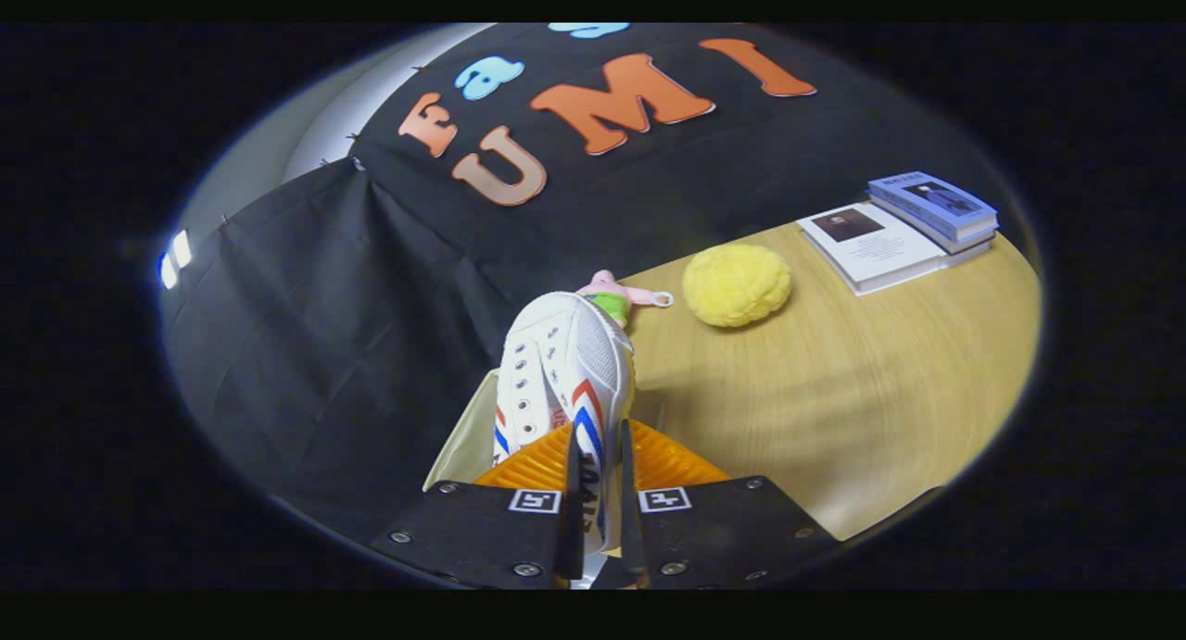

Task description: Open the storage box then place both shoes into the box .Put the left shoe in first, then the right shoe, with the right side of both shoes facing outward in a uniform manner.

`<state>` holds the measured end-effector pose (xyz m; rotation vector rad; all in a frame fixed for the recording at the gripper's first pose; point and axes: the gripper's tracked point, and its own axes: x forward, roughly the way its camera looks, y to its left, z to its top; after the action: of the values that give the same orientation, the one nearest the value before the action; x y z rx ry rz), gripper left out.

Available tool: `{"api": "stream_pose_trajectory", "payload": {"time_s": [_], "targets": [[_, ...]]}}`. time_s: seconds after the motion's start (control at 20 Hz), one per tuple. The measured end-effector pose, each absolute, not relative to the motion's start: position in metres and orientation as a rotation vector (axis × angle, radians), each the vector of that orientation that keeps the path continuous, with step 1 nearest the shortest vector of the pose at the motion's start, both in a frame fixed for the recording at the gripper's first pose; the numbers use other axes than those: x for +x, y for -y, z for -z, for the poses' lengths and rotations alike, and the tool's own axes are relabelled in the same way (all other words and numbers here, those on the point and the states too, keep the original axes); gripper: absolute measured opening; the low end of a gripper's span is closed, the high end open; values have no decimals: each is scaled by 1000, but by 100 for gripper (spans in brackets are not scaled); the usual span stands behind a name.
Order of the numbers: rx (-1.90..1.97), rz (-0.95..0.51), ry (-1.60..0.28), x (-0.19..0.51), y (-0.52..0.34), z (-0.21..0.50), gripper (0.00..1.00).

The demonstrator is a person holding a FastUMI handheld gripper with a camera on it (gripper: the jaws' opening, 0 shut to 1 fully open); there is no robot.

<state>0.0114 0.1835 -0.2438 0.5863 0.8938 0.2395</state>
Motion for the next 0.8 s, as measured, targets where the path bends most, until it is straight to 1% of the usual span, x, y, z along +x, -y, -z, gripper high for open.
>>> {"api": "stream_pose_trajectory", "payload": {"time_s": [0.2,0.35,0.5,0.65,0.75,0.8], "targets": [[536,-331,-902,19,-235,237,16],[455,-377,-915,20,-263,247,16],[358,-392,-931,21,-279,266,16],[281,-367,-966,19,-281,291,16],[253,-377,-1000,14,-288,301,17],[244,-382,-1007,11,-290,304,20]]}}
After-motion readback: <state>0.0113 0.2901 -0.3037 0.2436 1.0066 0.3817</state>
